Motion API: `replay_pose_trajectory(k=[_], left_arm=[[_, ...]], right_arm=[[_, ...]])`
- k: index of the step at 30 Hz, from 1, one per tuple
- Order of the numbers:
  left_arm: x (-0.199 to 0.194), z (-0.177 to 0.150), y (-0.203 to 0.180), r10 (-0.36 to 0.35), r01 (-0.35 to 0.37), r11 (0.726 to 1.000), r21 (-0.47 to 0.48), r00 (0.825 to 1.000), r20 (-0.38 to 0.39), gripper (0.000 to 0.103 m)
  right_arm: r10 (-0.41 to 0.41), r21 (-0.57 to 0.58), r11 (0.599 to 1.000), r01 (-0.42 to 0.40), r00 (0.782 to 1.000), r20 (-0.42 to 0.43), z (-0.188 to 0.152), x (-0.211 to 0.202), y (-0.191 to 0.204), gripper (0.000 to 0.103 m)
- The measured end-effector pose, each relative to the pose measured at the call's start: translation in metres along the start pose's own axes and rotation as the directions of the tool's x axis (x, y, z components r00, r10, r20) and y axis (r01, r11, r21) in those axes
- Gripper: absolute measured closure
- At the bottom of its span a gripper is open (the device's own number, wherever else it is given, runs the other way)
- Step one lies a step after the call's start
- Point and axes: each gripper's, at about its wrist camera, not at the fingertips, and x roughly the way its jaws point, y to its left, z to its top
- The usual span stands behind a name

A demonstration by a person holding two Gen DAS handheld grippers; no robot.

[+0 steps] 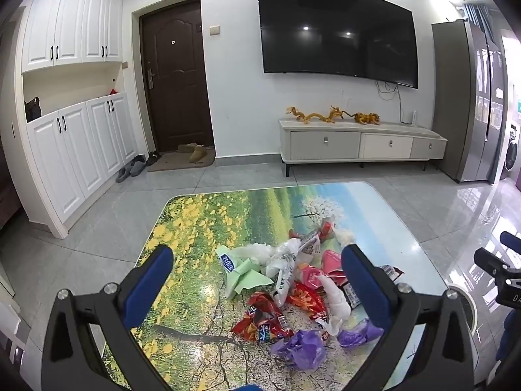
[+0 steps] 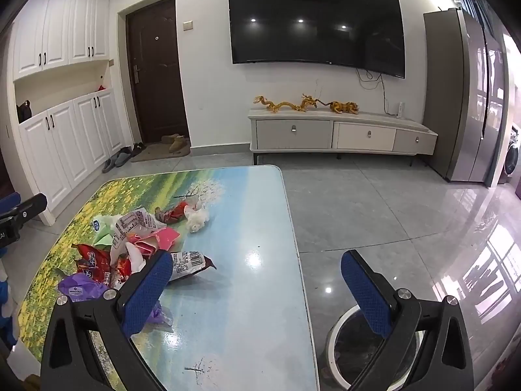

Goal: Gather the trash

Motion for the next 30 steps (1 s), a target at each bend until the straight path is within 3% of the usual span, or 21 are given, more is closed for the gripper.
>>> replay_pose_trajectory(k=[13, 30], left_arm=[[-0.036, -0.001, 0.002, -0.019, 0.019, 1.0, 0.018, 0.999, 0.028, 0.0], [-0.137, -0.013, 0.019, -0.007, 0.011, 1.0, -0.017, 0.983, 0.184, 0.0]], right_arm=[[-0.016, 0.031, 0.999, 0.013, 0.997, 0.075, 0.004, -0.034, 0.0, 0.0], [-0.026, -0.017, 0.999, 0.031, 0.968, 0.248, 0.001, -0.121, 0.03, 0.0]])
